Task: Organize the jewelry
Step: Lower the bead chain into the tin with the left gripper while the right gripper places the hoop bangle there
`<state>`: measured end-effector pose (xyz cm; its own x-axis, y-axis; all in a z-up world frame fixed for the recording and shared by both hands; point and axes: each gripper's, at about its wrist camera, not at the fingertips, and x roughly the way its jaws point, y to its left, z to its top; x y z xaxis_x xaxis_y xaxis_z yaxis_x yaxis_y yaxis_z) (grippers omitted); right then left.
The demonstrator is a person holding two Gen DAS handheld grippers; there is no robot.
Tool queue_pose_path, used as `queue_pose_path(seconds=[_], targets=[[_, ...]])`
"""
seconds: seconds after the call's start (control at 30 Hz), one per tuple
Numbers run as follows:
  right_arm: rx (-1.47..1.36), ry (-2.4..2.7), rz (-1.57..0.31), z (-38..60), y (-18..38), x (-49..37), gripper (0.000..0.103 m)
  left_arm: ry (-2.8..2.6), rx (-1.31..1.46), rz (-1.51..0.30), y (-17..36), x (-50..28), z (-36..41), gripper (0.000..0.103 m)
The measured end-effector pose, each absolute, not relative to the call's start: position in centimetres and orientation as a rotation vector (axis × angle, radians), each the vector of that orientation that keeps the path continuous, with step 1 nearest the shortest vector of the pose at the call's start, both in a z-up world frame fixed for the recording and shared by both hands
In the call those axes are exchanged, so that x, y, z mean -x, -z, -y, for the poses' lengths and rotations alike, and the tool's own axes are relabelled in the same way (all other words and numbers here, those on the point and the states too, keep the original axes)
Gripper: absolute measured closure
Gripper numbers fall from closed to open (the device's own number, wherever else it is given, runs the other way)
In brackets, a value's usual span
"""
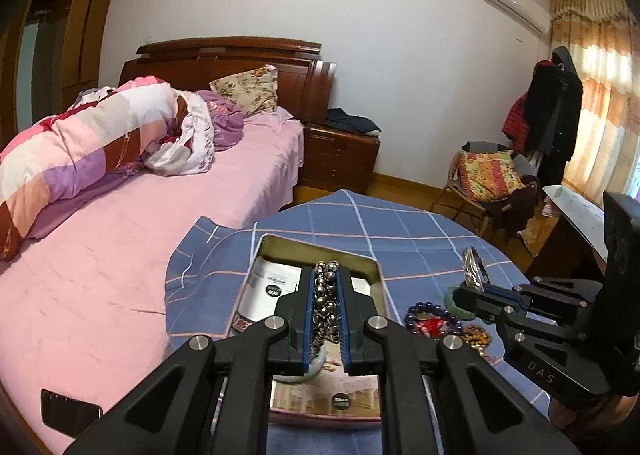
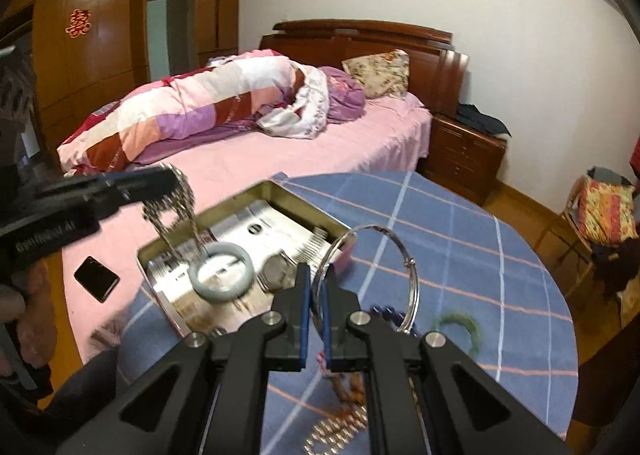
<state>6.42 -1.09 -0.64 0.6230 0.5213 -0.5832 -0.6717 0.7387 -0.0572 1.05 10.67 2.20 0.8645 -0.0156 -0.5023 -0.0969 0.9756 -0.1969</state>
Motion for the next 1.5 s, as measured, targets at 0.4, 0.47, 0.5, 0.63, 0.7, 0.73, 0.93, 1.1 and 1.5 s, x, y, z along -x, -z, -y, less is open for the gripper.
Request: queue_pose_path(seconds=[0.4, 0.47, 0.5, 0.63, 0.7, 0.73, 0.93, 1.1, 1.5], targets=[[0.301, -0.790, -0.600, -3.9, 2.2, -7.4, 0.096, -0.071, 0.236, -0.590, -0.1, -2.3, -12.0, 0.094], [0.300, -0.795, -0.613, -4.2, 2.7, -7.5, 0.096, -0.074, 0.240, -0.601, 0.2, -2.4, -12.1, 0.094], [0.299, -0.798, -0.619, -4.3, 2.9, -7.5, 0.096, -0.076, 0.243, -0.605, 0.4, -2.5, -12.2, 0.094], [0.300, -0.805, -0.638, -4.9, 3.5, -7.5, 0.096, -0.081, 0.249, -0.620, 0.9, -2.7, -12.4, 0.094], [0.301, -0.806, -0.646, -5.0, 3.8, -7.5, 0.096, -0.079, 0.249, -0.628, 1.1, -2.8, -12.4, 0.094], [0.301, -0.808, -0.650, -5.1, 3.9, -7.5, 0.096, -0.079, 0.251, -0.632, 1.2, -2.9, -12.4, 0.094], [0.302, -0.810, -0.677, -5.4, 4.8, -7.8, 0.096, -0.069, 0.246, -0.664, 2.1, -3.4, -12.2, 0.094], [0.305, -0.813, -0.690, -5.5, 5.3, -7.9, 0.096, -0.069, 0.247, -0.686, 2.7, -3.6, -12.3, 0.094], [0.332, -0.841, -0.719, -6.7, 6.8, -7.3, 0.095, -0.074, 0.242, -0.701, 3.0, -3.9, -12.5, 0.093]])
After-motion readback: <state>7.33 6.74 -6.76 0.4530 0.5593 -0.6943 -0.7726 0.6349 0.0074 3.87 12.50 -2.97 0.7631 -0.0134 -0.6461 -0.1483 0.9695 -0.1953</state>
